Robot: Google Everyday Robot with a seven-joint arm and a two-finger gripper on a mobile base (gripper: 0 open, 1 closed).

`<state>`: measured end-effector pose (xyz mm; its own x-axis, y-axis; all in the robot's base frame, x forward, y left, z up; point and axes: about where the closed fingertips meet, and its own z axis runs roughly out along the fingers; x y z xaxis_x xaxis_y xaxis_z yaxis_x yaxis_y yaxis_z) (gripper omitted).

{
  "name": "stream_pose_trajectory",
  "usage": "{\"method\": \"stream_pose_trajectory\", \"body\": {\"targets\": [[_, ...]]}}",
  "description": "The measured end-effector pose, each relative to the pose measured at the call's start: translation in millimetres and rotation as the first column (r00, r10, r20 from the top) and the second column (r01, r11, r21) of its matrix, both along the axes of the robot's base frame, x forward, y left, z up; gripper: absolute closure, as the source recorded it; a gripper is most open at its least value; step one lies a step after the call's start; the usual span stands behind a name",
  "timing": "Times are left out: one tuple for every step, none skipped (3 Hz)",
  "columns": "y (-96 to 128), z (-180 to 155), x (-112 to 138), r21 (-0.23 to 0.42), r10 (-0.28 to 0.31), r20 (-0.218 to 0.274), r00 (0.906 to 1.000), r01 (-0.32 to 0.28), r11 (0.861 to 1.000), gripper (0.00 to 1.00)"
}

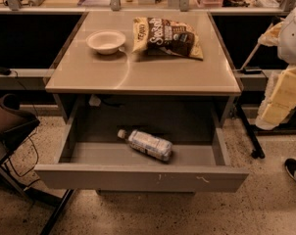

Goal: Pick blue plastic bottle from top drawer and place on counter

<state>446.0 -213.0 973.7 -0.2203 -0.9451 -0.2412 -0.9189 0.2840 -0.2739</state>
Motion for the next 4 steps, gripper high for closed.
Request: {"method": "stream_pose_trajectory", "body": {"targets": [[0,0,0,0.001,0.0,0.001,1.0,0.0,1.0,0.0],[2,-1,-1,0.035,0.011,0.007,0.9999,-0.011,0.999,0.0],[57,-16,6,0.157,0.123,0.035,0.9917,-0.127,0.979,0.0],[144,-20,33,0.337,0.242,0.105,0.9645,-0.264,0.904,0.0]]}}
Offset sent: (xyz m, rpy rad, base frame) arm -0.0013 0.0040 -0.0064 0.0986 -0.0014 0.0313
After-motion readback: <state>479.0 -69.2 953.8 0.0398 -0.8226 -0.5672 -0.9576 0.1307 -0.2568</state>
